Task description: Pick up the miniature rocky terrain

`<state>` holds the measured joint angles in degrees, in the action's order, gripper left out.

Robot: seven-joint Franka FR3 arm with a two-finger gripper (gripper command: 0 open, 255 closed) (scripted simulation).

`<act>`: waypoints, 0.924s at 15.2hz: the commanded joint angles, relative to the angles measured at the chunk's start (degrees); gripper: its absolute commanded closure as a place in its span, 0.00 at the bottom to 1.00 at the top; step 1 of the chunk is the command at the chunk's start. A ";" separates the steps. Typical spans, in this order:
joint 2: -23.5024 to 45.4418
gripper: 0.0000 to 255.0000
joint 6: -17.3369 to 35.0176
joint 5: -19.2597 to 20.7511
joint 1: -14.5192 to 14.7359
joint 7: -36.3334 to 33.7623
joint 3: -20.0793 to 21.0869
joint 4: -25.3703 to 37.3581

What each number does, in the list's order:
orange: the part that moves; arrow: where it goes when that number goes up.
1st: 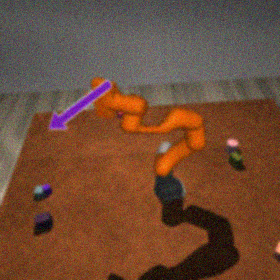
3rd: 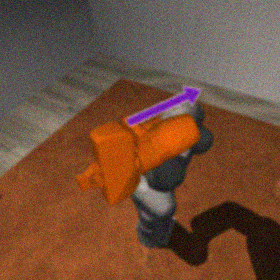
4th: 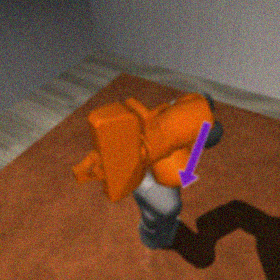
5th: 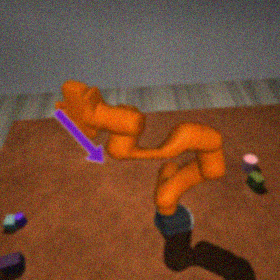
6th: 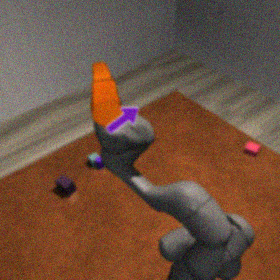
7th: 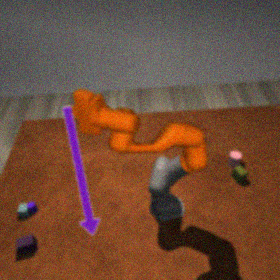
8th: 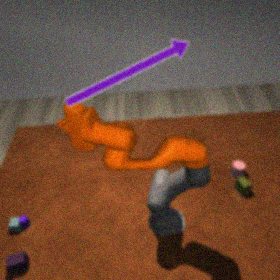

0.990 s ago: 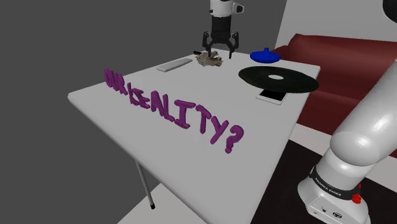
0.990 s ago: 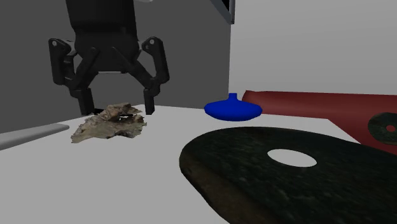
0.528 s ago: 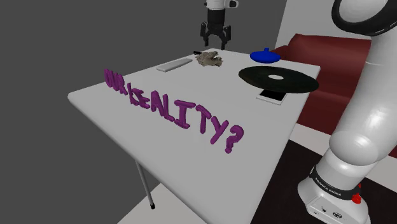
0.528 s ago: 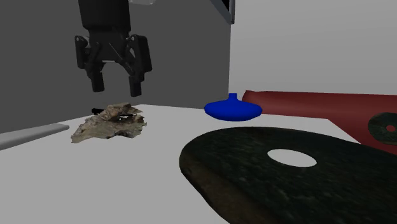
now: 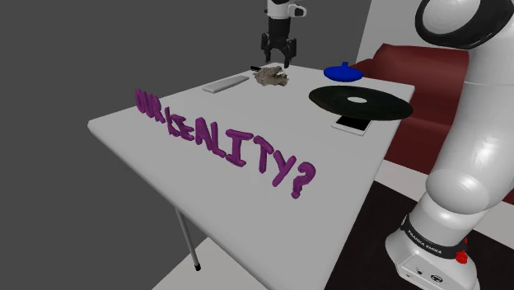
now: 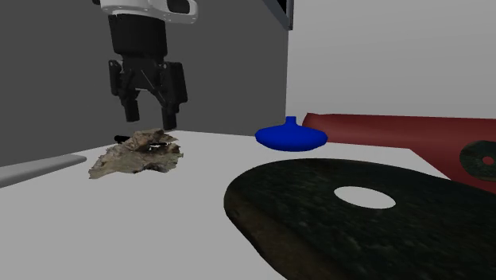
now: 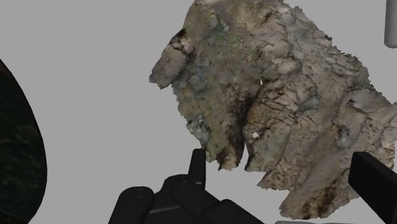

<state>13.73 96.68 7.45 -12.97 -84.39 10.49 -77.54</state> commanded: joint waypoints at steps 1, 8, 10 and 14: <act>-0.48 0.00 1.78 -0.06 -0.09 -0.18 -0.01 -2.23; -0.41 1.00 2.14 -0.05 -0.11 -0.19 -0.03 -2.53; -0.41 1.00 2.14 -0.04 -0.11 -0.20 -0.03 -2.52; -0.40 1.00 1.42 -0.05 -0.07 -0.16 -0.01 -1.80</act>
<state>13.28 98.53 7.40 -13.06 -84.58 10.48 -79.81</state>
